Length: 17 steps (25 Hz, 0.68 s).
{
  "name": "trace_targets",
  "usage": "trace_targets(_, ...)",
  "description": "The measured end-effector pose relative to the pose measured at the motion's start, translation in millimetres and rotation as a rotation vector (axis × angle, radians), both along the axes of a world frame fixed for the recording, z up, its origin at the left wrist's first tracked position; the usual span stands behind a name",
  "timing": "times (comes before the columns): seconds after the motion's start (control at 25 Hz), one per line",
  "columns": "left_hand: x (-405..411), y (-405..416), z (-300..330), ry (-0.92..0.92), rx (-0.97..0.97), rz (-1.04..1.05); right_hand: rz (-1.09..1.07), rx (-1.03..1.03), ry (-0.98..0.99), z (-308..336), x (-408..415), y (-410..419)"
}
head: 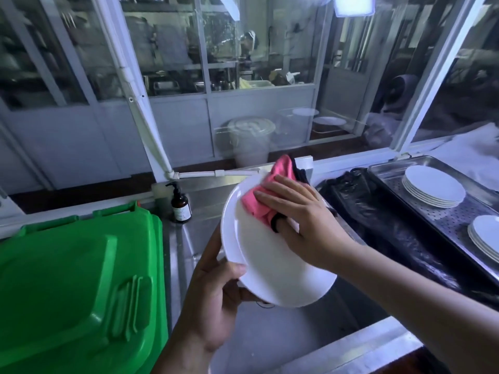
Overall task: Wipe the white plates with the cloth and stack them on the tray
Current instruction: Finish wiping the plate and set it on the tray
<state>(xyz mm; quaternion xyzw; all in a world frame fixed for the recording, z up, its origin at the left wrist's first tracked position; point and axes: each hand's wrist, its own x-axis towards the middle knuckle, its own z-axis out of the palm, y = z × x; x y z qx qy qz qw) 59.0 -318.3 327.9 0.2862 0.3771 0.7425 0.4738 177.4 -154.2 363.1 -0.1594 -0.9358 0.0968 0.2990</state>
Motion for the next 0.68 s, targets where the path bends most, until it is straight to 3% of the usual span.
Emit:
trace_targets(0.2, -6, -9, -5, 0.000, 0.019, 0.089, -0.022, -0.204, 0.050, -30, 17, -33)
trace_targets(0.36, -9, -9, -14, 0.048, 0.012, 0.117, -0.010, -0.207, -0.008, -60, 44, -62)
trace_targets(0.56, -10, -6, -28, 0.055, -0.095, 0.066, 0.281, -0.622, -0.413, -13, 73, -41)
trace_targets(0.64, -10, -4, -28, -0.001, -0.115, 0.027, 0.293, -0.564, -0.303, 17, 74, -24)
trace_targets(0.68, -8, -2, -28, -0.012, -0.107, 0.001, 0.256, -0.406, -0.183, 26, 71, -19)
